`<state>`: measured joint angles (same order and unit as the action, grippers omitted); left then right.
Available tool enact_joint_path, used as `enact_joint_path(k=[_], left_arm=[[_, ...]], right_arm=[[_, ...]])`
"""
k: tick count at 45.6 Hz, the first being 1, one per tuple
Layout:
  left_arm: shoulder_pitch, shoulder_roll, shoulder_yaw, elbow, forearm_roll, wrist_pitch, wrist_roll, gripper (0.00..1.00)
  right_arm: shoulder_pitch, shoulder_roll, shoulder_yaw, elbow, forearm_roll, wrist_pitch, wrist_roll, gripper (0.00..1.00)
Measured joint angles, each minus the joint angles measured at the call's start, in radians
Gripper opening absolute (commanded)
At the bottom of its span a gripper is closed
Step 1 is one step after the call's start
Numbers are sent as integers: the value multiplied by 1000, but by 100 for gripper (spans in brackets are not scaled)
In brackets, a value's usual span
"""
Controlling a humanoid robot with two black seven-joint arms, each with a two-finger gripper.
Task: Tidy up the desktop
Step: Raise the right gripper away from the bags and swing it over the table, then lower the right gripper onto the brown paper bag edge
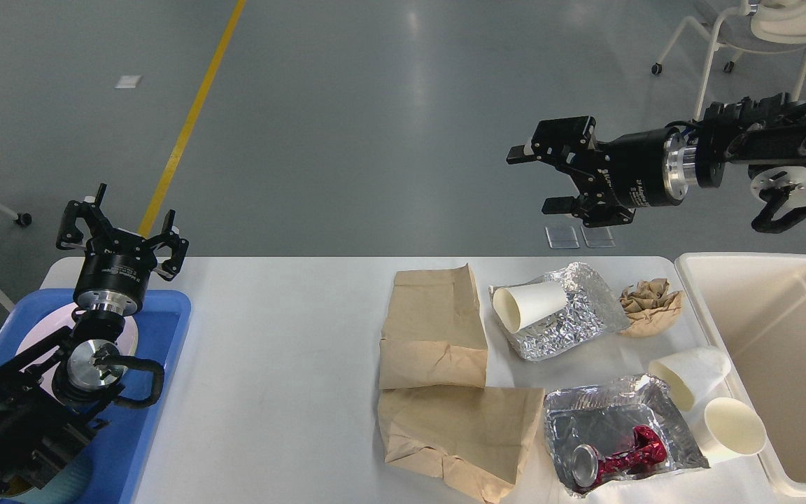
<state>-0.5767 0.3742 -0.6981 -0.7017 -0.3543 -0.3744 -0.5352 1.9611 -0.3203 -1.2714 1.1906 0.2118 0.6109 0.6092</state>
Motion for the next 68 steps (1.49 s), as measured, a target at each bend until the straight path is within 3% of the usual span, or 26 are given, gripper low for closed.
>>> enact_joint_path(k=[6,7,11,22,26,34,55,68], left_arm=[[0,0,0,0,0,0,0,97],[0,0,0,1,0,0,0,97],[0,0,0,1,0,0,0,97],[0,0,0,1,0,0,0,97],[0,0,0,1,0,0,0,97],[0,0,0,1,0,0,0,97],[0,0,0,0,0,0,0,97],[0,0,0,0,0,0,0,97]], right_arm=[[41,46,-15,19,-25,17,-153,100],[55,66,-16,23,-58,18,-196,100],[83,105,-17,40,-128,18,-228,100],[181,294,-47,171,-218,7,-251,100],[211,341,-47,234,-229,-2,-285,100],[205,352,-39,268,-225,-44,-330,100],[-15,356,-6,160,-23,-269,-332,100],[-107,394,69,108,11,-327,-332,100]])
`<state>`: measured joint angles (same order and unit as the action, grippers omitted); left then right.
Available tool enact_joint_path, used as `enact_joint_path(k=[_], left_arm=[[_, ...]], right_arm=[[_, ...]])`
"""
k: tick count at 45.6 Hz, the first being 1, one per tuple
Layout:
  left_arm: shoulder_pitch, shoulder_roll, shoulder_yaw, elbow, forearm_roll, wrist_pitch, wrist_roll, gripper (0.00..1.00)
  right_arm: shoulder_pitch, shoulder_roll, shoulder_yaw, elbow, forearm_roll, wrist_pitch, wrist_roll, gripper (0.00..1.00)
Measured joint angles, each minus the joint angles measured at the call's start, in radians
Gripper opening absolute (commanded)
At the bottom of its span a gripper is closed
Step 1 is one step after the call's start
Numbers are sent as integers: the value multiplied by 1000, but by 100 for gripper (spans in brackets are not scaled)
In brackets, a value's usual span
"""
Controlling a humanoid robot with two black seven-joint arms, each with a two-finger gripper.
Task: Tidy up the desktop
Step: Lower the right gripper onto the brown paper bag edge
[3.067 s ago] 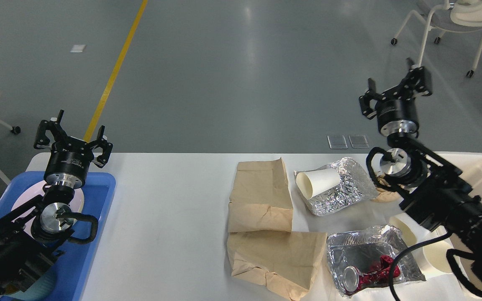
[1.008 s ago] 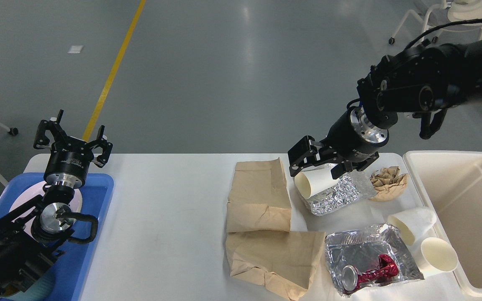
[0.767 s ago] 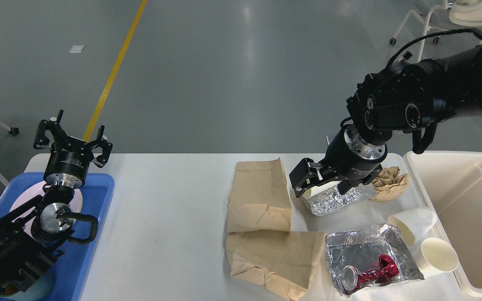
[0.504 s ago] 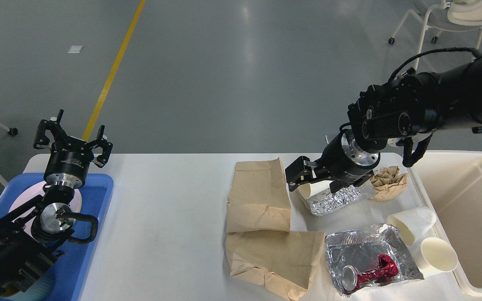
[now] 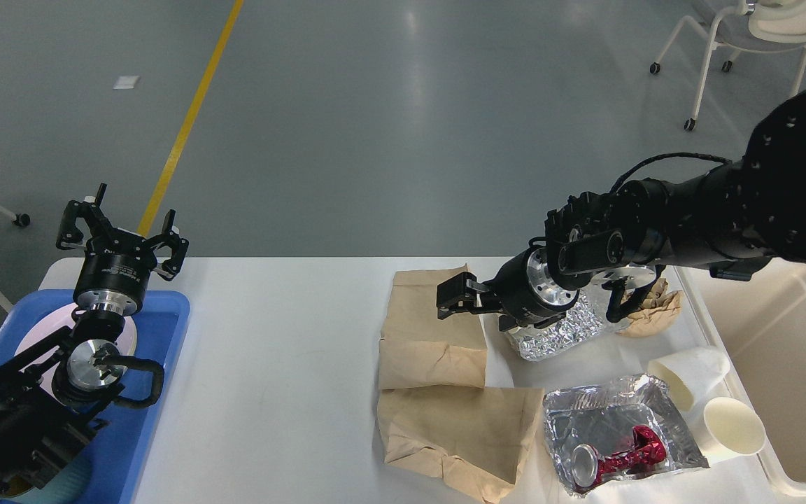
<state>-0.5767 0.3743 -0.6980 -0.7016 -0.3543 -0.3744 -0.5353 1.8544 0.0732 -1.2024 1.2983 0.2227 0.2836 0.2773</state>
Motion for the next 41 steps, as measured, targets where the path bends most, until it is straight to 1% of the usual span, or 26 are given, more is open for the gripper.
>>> enact_joint_path(k=[9,22,33,41], left_arm=[[0,0,0,0,0,0,0,97],[0,0,0,0,0,0,0,97],[0,0,0,0,0,0,0,97],[0,0,0,0,0,0,0,97]], right_arm=[[-47,3,35,-16,19,-46,-1,100],[-57,-1,43,-26,19,-49,-1,100],[-62,-6,45,0,19,-34,1,100],[-49,-19,48,-17,17,-35,2,100]])
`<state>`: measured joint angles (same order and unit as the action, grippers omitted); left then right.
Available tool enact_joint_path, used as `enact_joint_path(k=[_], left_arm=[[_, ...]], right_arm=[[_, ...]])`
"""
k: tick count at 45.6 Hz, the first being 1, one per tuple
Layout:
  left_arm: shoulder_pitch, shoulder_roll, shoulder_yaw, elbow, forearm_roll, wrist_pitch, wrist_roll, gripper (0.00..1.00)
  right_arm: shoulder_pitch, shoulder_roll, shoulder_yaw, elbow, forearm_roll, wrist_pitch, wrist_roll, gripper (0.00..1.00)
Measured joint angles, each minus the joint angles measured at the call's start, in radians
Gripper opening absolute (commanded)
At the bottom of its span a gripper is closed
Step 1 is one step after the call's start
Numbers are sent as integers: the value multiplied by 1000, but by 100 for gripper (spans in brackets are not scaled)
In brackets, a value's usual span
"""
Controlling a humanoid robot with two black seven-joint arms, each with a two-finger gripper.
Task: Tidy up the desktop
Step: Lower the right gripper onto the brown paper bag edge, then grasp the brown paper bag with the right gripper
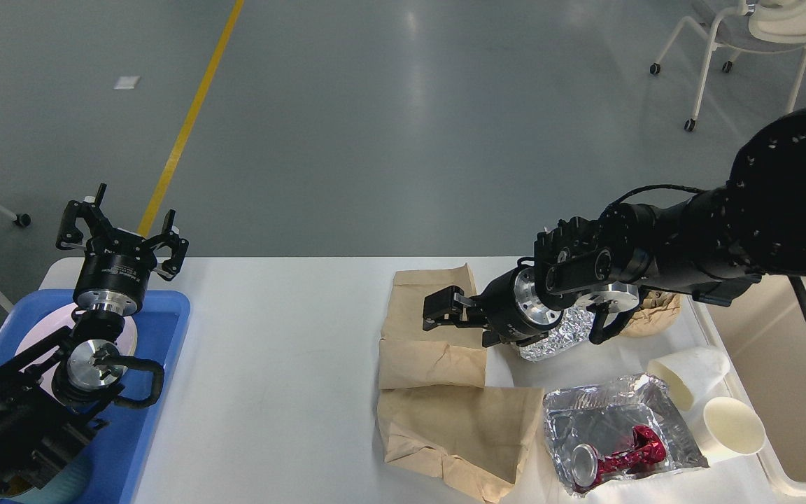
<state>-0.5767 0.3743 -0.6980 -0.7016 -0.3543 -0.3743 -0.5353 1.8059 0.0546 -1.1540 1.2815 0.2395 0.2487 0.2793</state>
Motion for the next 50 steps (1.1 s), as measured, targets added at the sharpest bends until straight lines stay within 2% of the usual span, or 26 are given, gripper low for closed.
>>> enact_joint_path(k=[50], left_arm=[[0,0,0,-1,0,0,0,97]], right_arm=[[11,-26,1,-1,0,1,0,100]])
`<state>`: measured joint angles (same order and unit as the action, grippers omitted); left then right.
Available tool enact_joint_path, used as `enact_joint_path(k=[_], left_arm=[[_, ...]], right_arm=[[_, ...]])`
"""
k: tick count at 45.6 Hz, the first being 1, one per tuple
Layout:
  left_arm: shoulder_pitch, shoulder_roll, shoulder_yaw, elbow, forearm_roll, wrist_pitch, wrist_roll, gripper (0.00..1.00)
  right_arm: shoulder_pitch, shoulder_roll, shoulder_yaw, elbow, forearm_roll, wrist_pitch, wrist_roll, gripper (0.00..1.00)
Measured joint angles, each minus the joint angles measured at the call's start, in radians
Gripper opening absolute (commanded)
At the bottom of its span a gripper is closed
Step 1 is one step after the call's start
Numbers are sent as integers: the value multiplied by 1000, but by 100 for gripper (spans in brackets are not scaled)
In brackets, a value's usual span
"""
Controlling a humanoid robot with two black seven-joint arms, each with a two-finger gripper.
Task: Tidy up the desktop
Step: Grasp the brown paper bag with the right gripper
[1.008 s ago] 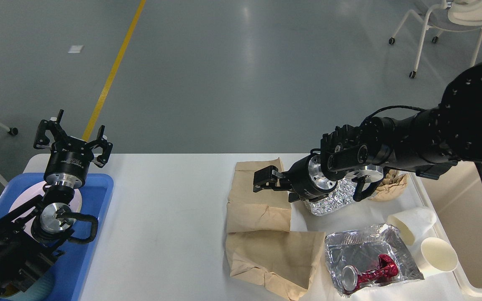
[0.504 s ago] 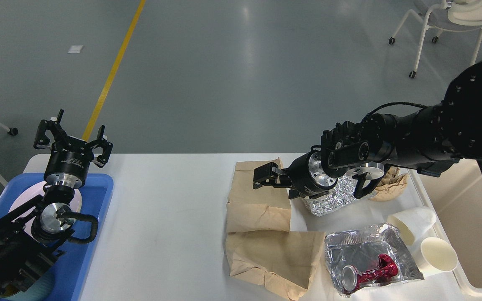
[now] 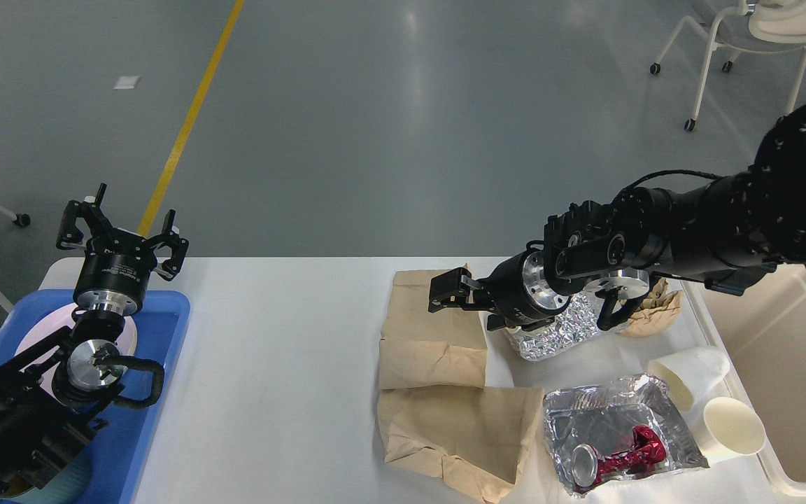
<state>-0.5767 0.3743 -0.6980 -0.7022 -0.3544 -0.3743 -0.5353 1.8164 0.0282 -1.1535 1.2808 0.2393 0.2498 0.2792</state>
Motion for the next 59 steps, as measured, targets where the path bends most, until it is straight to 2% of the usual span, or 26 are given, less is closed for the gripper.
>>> enact_joint_path(k=[24,43,53,59], left_arm=[[0,0,0,1,0,0,0,97],[0,0,0,1,0,0,0,97],[0,0,0,1,0,0,0,97],[0,0,0,0,0,0,0,97]], right_arm=[[-26,-26,1,0,0,0,0,100],[-161,-19,63,-7,0,-6,-1,100],[-206,-20,55,-21,4,-8,-48,100],[-194,-21,68,-27,5,-6,-52,100]])
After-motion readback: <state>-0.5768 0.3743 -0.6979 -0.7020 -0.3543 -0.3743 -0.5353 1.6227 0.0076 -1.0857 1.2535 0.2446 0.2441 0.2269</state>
